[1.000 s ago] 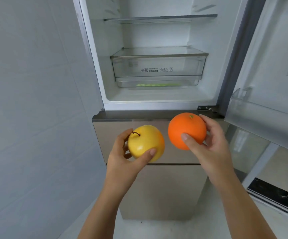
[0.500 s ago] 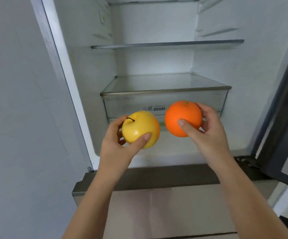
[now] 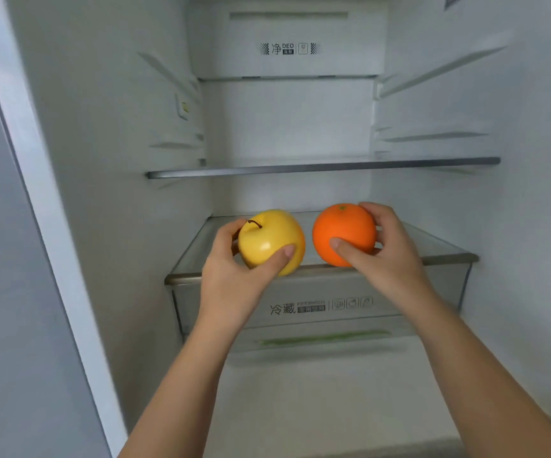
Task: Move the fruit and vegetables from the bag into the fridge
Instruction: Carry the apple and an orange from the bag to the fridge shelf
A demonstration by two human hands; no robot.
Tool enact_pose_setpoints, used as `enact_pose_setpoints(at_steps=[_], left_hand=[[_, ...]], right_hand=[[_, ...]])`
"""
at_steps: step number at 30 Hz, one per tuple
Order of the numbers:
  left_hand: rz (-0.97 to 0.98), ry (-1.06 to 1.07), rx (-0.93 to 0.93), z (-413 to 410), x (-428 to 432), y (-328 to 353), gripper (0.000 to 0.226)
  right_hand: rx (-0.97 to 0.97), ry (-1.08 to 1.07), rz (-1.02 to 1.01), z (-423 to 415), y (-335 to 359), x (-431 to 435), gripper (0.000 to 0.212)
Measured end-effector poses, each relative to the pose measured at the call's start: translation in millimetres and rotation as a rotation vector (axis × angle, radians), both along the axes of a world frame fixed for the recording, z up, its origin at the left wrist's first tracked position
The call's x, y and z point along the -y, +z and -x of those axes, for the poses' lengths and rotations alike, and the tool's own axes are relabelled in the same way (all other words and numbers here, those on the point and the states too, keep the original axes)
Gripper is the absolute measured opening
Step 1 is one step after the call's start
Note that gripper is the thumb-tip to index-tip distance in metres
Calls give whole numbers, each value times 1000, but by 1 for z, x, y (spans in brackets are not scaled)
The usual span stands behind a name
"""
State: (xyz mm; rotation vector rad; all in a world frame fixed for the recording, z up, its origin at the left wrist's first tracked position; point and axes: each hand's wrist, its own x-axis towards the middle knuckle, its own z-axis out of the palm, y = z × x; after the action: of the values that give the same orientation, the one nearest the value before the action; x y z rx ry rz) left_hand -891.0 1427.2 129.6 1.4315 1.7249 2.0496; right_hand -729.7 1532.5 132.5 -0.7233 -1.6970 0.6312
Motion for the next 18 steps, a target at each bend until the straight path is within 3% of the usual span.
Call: enact_pose_setpoints(at_steps=[6, 12, 16, 18], left_hand=[[116, -2, -82, 21, -40, 28, 61], [239, -87, -17, 48, -81, 38, 53], [365, -149, 48, 60, -104, 42, 80], [416, -171, 37, 63, -114, 45, 83]], right_hand=[[142, 85, 88, 17, 28, -57, 60], [274, 168, 140, 24, 45, -104, 54], [328, 244, 202, 29, 52, -125, 54], [344, 303, 250, 32, 53, -133, 54]])
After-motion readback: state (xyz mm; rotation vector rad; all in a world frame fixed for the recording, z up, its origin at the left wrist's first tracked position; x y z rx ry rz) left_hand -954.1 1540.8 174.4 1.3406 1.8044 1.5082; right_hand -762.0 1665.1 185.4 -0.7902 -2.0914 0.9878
